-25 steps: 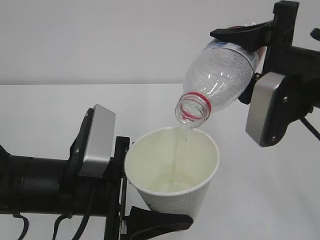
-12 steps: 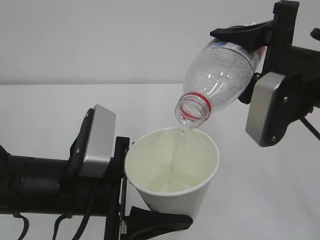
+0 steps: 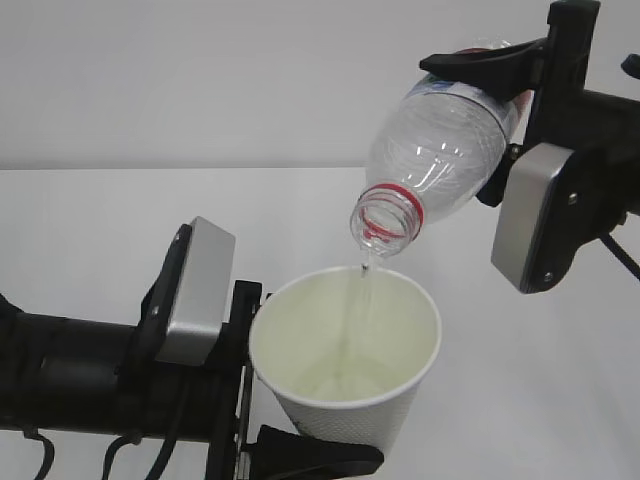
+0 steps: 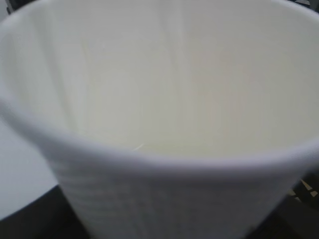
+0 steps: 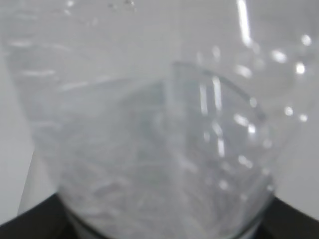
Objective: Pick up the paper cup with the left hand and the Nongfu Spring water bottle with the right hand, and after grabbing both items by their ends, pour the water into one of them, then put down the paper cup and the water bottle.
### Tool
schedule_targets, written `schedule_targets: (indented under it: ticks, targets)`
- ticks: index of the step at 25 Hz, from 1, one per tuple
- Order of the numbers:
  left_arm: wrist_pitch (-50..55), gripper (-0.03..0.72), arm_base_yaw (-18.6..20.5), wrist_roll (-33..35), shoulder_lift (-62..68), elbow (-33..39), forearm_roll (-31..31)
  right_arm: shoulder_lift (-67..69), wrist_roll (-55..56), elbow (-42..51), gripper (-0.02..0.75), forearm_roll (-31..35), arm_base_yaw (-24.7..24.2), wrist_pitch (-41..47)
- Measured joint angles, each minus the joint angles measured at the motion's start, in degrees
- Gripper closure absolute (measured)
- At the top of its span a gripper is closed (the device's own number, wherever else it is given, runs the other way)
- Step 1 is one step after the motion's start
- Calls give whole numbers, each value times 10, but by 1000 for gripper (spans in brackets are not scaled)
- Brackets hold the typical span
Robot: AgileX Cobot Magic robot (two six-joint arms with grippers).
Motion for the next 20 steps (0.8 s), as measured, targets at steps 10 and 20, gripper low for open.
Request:
schedule_targets:
  ticks: [10, 20]
  targets:
    - [1, 139, 0, 0, 0, 0, 3, 0, 0, 0, 290, 0, 0, 0]
    - [1, 139, 0, 0, 0, 0, 3, 0, 0, 0, 290, 0, 0, 0]
